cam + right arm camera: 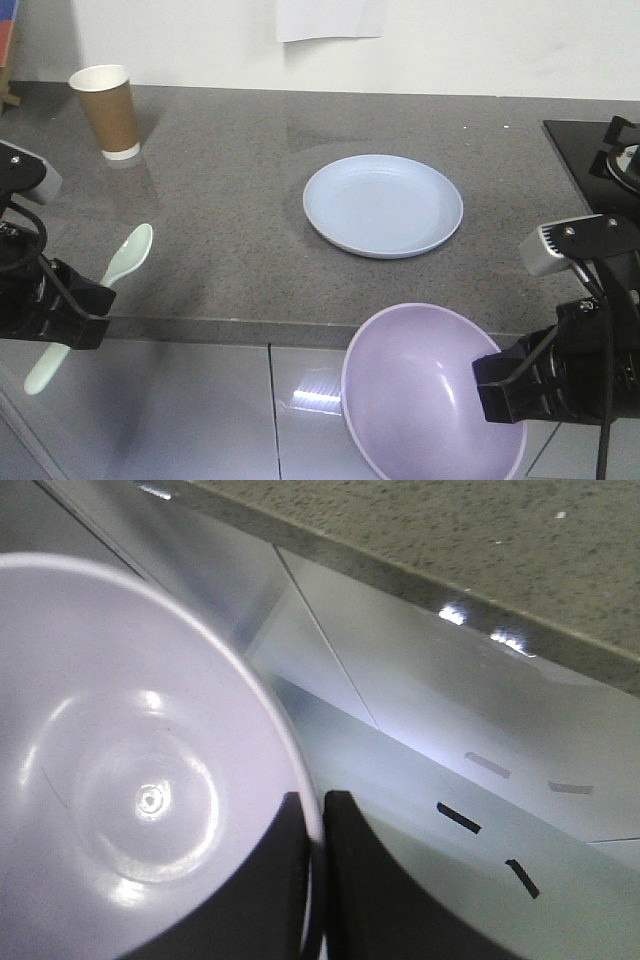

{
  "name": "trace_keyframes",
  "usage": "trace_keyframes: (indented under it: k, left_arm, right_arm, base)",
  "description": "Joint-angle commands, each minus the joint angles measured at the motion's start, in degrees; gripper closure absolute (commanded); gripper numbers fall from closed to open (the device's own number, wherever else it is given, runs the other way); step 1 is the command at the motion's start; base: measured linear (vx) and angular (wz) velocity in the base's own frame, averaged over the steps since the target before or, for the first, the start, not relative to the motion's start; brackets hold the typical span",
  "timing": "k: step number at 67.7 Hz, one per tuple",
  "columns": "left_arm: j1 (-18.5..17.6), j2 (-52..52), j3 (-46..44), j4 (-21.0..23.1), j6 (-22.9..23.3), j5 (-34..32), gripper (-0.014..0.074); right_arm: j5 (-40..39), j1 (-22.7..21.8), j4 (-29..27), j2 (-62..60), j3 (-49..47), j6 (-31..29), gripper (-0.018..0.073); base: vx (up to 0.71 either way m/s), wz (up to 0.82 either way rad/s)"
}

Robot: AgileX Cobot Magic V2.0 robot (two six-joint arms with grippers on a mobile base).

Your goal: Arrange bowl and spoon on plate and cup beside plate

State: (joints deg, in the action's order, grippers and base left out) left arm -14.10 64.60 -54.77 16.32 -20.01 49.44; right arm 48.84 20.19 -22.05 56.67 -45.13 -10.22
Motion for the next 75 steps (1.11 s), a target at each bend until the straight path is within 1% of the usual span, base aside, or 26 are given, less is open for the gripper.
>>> trace_keyframes:
  k: [1,35,75]
  left_arm:
    - [-0.3,-1.2,-1.4,1.3,0.0,-2.8,0.0519]
    - [-0.3,-1.2,-1.4,1.3,0.0,-2.8,0.0519]
    - [-0.3,-1.2,-1.4,1.3,0.0,-2.8,0.0519]
  right_arm:
    - [-2.5,0.0,-1.4,-0.8,-1.6,-0.1,0.056]
    - [-2.5,0.0,-1.4,-0.8,-1.6,-0.1,0.056]
    - [-2.5,0.0,-1.4,-0.8,-1.6,-0.1,0.056]
  base:
    - [0.1,-0.17]
    - [0.08,-0.1]
    - [0.04,0.01]
